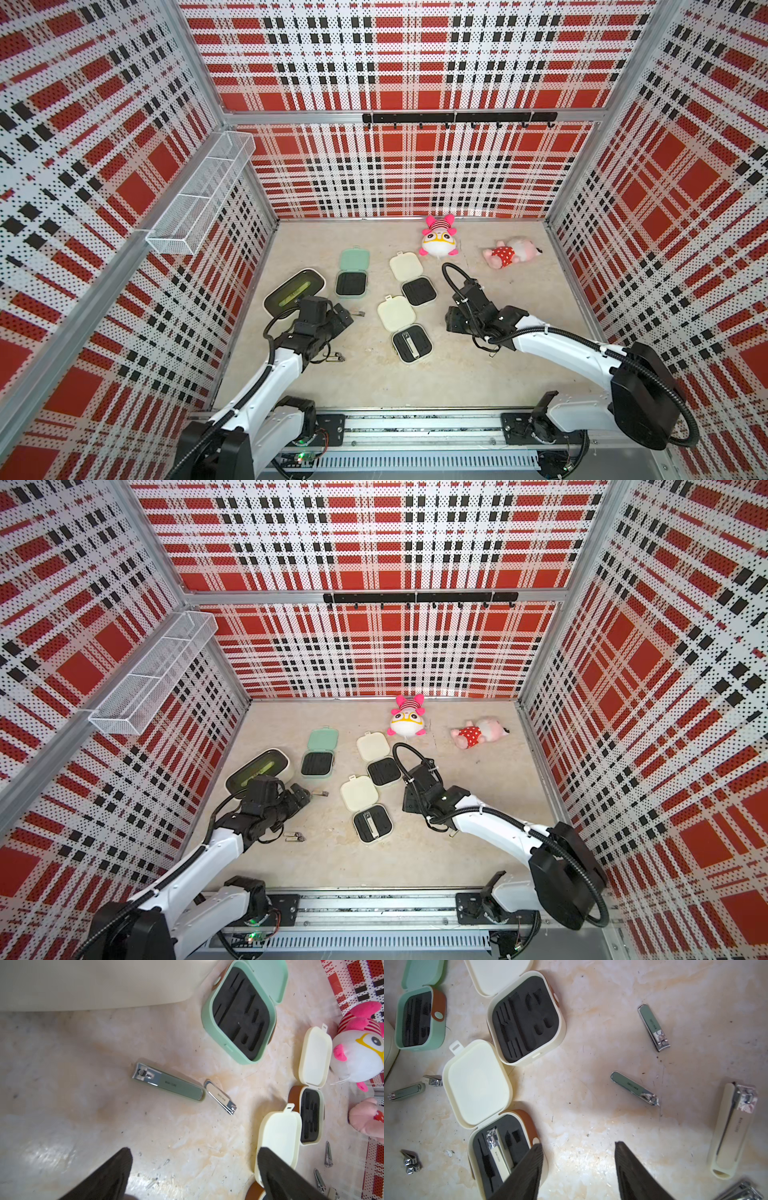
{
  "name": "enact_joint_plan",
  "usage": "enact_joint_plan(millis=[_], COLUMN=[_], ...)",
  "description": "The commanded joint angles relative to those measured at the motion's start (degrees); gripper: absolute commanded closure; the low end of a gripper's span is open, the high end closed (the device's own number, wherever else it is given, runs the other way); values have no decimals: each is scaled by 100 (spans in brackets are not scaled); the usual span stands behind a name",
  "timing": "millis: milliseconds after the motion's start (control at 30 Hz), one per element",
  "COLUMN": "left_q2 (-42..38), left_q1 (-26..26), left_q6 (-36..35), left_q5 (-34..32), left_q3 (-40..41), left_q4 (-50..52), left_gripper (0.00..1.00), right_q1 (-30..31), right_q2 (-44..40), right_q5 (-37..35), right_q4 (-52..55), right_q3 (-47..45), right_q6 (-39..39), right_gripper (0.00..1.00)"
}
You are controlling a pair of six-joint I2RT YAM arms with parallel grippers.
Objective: Organize nail clipper sets
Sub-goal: Pick up the nail clipper from the center of the board.
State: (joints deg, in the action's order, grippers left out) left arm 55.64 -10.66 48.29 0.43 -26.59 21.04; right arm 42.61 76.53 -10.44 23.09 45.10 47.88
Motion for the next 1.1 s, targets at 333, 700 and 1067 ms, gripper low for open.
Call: enact_joint_plan(millis=[333,700,1067], left_q2=[-395,-379,-207], left_q1=[-186,-242,-621], left_q6=[683,803,877], left_q5=[-262,-123,237], left_q3=[371,687,726], left_q4=[628,551,383], left_gripper=[2,2,2], right_q1=[98,98,99], right_q2=[-534,-560,-452], right_q5=[-107,-104,-99], right_q4=[-337,-354,-358], right_q3=[-522,-603,-523], right_q6=[194,307,278], right_gripper=[38,38,38])
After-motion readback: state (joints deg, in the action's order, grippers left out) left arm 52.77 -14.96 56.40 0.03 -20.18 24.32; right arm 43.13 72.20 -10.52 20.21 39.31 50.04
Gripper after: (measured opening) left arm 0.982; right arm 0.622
